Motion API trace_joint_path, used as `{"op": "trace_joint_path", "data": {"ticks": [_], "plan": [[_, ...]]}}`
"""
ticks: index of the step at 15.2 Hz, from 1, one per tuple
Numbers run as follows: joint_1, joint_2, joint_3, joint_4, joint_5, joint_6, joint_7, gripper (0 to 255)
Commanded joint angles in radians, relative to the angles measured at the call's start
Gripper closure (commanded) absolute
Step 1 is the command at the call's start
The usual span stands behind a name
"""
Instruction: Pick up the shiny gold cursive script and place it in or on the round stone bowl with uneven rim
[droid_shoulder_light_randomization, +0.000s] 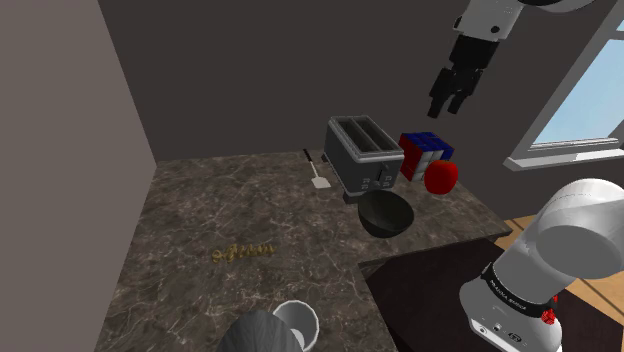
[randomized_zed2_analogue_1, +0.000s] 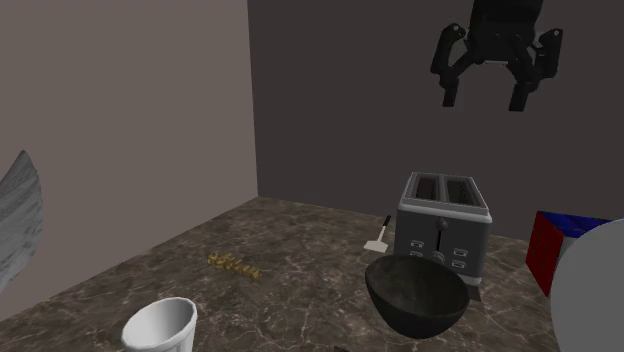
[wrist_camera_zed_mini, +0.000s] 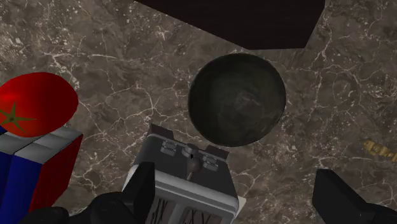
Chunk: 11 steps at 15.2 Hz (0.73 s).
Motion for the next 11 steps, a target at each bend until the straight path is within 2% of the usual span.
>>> {"op": "trace_joint_path", "data": {"ticks": [1, 11], "plan": [[0.000, 0.000, 0.000, 0.000, 0.000, 0.000, 0.000, 0], [0.112, 0.250, 0.091, -0.021, 0.045, 0.277, -0.050, 0]]}}
